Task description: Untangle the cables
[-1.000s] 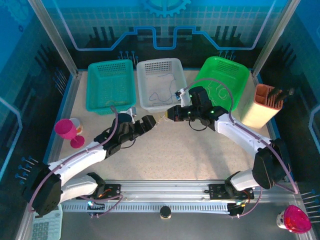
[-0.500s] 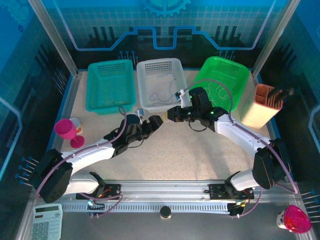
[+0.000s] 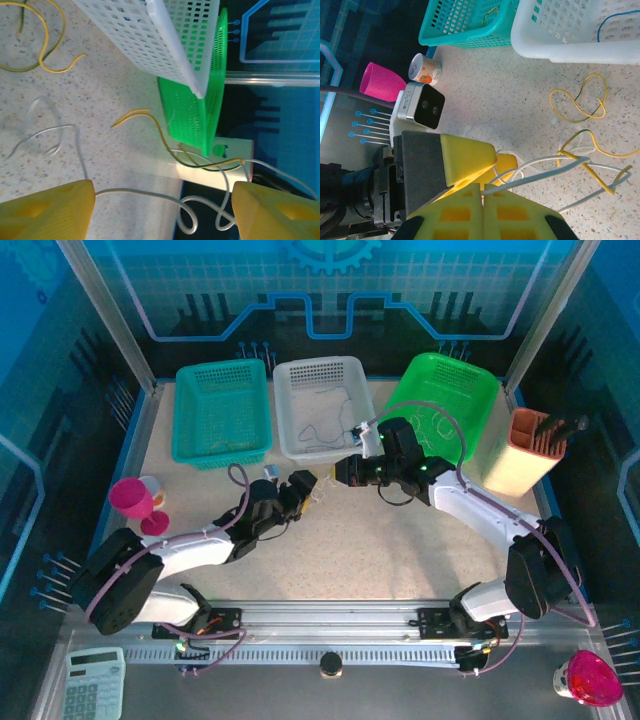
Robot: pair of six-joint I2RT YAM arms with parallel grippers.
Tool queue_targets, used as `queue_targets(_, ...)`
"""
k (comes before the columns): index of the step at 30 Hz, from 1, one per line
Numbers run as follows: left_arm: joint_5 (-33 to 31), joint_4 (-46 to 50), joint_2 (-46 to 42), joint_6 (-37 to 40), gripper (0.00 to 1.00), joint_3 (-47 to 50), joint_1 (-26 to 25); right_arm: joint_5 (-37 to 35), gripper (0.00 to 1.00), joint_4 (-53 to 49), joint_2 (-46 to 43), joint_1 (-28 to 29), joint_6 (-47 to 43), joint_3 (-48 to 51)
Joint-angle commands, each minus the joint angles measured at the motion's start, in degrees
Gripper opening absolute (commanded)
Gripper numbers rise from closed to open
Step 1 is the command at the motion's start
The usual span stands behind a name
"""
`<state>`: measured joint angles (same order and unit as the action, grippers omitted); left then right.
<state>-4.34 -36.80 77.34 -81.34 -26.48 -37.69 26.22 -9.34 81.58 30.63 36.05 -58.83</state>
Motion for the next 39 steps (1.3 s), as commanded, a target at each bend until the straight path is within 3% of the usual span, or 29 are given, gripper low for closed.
queue_targets(1,-1.6,-6.8,1.5,-4.1,0.76,0.2,-0.6,1.5,0.00,1.5,-1.4,-0.5,0.7,0.7)
queue_targets(8,-0.9,-12.6,7.7,-6.1,0.73,-1.4,-1.1,2.3,0.00,2.0,-1.8,-0.4,1.0,1.0)
queue_targets(13,-2.9,-18.5,12.5,-6.6,0.45,-0.1,-1.1,2.2,0.00,1.1,-3.3,-0.7,0.6,0.8)
queue_targets(24,-5.5,-32.1,20.5,-8.6,0.05,3.2,-0.6,4.3,0.00,0.6,-7.2,-2.8,1.6,0.5)
queue_targets(28,-5.8,-34.9,22.1,-8.7,0.07,4.2,-0.5,4.5,0.00,0.4,-7.8,-3.2,1.7,0.2)
queue_targets(34,-5.8,-35.8,21.7,-6.5,0.40,5.7,-0.4,5.2,0.00,0.2,-8.2,-4.1,2.0,-0.6)
queue_targets(39,-5.3,-34.1,20.3,-3.3,0.51,7.2,-0.1,5.4,0.00,0.0,-8.0,-4.4,1.8,-1.8)
